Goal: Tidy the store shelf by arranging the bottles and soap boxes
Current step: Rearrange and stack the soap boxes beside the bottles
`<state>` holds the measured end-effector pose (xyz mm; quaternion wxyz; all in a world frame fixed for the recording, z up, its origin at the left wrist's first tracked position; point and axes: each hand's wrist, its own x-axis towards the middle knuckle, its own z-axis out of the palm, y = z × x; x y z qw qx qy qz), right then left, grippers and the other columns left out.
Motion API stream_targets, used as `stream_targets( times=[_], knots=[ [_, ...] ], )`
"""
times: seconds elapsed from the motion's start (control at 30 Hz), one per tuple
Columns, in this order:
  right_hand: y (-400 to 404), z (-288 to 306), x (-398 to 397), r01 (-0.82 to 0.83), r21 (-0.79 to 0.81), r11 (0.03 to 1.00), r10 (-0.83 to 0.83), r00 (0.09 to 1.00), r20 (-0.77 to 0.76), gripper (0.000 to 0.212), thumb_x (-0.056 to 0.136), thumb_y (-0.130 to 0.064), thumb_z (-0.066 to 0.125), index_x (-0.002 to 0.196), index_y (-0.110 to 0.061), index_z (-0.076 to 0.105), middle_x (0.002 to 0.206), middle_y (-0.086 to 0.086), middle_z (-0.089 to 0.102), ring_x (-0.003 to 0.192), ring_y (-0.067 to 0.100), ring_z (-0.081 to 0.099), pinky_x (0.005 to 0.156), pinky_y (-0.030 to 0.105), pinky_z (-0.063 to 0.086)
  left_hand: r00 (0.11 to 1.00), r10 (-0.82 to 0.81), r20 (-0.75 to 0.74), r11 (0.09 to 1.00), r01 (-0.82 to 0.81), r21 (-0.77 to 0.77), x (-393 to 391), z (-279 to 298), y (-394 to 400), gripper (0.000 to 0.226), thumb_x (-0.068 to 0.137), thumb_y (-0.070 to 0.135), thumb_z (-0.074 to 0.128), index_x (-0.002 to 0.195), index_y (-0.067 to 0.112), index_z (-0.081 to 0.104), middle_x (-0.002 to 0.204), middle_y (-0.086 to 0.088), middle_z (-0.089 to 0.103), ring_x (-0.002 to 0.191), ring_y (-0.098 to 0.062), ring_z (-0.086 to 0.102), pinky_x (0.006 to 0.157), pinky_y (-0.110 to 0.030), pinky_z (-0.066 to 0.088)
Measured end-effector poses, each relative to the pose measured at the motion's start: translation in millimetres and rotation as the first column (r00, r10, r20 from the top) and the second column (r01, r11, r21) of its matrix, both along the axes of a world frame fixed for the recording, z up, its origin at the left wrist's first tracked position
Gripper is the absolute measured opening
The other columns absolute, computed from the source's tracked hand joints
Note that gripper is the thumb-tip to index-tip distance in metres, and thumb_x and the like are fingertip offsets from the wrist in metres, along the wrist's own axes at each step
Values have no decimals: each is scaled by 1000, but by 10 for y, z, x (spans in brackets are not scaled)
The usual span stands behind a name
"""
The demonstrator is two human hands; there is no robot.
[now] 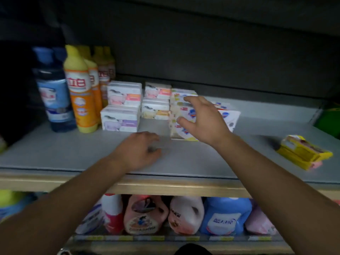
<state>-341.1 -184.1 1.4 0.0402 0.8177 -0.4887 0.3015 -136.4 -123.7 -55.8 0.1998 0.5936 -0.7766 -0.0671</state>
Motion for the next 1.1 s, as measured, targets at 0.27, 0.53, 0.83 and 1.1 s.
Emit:
stream_targets(
  times=[0.27,0.53,0.83,1.1],
  knots=[
    [-528,-279,1208,-4,-57,998,-6,983,-181,58,88,-47,57,137,-18,50,137,8,54,125,31,47,106,38,34,957,246,152,969,-244,-28,1218,-203,110,63,84,68,35,105,17,66,113,-3,66,108,-26,59,90,-37,48],
    [-963,-367,1448,-112,173,979,107,994,37,59,79,-47,69,133,-27,54,136,-1,47,127,20,46,108,32,37,949,263,176,965,-256,-63,1288,-358,-3,78,76,75,12,118,30,61,125,6,58,121,-21,48,102,-42,40],
    [-1283,-359,1414,159,193,968,-161,987,-6,53,97,-28,49,146,-13,41,150,14,39,135,34,39,111,40,35,952,266,153,964,-266,-20,1279,-357,-20,75,76,73,20,123,29,57,130,5,54,125,-23,42,104,-46,36],
    [-1226,-496,1433,312,18,950,-275,862,-425,77,81,-21,66,148,-16,28,143,14,39,131,38,34,108,50,31,952,274,134,962,-272,-38,1293,-382,-37,75,76,76,21,124,30,56,131,5,54,125,-22,42,104,-46,35]
  ],
)
